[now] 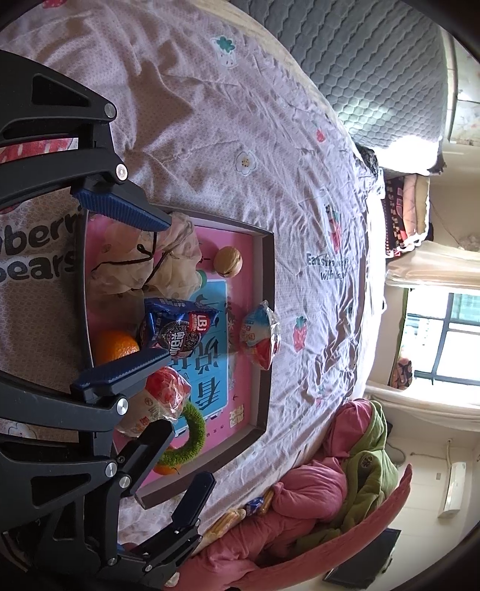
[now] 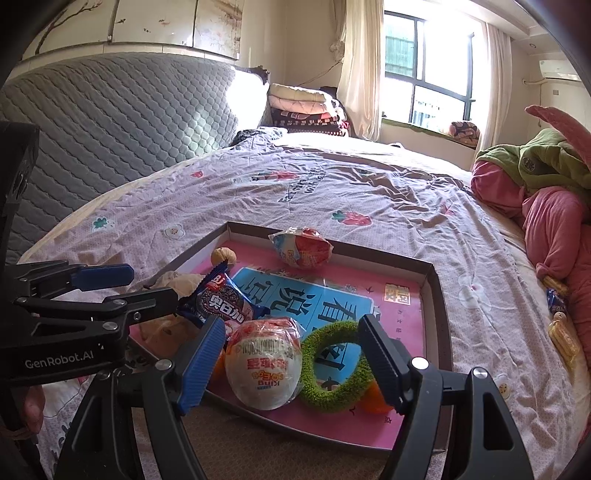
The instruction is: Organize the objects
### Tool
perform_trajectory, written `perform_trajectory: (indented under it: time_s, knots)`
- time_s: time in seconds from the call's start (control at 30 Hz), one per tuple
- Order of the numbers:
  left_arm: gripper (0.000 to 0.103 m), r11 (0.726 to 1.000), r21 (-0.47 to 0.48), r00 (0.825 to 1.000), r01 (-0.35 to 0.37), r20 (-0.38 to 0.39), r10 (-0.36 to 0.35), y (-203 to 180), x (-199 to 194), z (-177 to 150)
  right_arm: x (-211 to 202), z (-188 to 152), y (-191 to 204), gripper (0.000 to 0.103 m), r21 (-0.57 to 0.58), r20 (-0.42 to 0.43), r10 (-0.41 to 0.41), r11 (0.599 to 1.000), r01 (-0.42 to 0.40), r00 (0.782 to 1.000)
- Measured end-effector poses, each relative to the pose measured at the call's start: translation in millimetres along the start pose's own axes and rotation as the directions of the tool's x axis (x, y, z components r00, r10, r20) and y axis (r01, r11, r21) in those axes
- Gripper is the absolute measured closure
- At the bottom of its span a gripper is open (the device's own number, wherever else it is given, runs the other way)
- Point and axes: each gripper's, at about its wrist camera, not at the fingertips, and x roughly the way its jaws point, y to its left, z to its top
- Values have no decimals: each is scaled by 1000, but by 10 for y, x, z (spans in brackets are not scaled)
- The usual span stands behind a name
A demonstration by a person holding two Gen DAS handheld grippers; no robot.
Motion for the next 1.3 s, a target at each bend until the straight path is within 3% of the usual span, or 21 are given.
perform_trajectory:
  time_s: [0.73,1.07,1.3]
  knots:
    - [27,1000,4,994,-27,104,27,-101,-417,34,-439,89,-2,26,17,97,-25,1000,23,995]
    - [23,997,31,979,-72,194,65,-178,-696,-10,-664,128,-22,17,37,146,-28,999,23,989]
    - [23,995,-10,969,-101,224,100,-176,-822,-71,-820,77,-47,12,37,164,-44,999,39,986]
